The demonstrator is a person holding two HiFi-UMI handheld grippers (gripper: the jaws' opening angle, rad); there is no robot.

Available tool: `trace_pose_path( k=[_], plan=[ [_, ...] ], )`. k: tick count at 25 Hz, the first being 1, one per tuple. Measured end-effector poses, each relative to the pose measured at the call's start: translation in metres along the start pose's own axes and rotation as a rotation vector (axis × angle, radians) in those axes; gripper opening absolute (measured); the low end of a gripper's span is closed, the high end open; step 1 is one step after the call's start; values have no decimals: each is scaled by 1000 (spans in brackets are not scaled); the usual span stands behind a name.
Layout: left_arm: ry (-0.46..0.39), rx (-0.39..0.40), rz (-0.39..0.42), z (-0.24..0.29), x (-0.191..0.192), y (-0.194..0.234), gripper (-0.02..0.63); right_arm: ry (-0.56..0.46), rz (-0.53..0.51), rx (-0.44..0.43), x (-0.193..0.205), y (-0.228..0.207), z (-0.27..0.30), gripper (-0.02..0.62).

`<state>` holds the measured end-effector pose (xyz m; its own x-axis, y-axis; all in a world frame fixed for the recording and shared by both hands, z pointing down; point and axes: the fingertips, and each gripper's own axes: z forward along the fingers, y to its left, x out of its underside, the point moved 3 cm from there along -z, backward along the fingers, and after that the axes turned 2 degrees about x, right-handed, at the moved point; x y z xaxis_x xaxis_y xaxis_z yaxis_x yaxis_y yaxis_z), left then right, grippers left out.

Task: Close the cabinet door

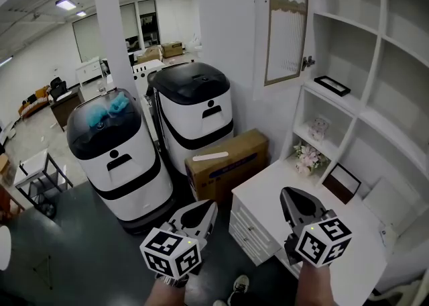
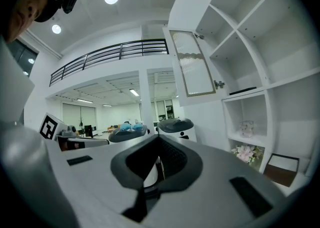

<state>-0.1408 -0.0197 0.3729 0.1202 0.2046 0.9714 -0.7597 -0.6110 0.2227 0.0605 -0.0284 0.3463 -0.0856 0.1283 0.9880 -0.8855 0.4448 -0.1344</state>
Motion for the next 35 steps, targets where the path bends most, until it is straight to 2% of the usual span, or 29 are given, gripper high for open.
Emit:
trace_pose_path(
  k=[7,14,24,35],
  plan=[
    [-2,-53,4,26,-14,30,3,-12,-8,-49,-17,-14,55,3],
    [-16,-63,34,74,-37,47,3,-39,-26,-80,-40,-42,103,3],
    [-26,-62,96,131,-64,52,3,-78,-41,-104,-65,-79,147,5],
    [-11,1,89,182,-72,80,3,-80,-34,-64,-70,-96,197,6]
  ],
)
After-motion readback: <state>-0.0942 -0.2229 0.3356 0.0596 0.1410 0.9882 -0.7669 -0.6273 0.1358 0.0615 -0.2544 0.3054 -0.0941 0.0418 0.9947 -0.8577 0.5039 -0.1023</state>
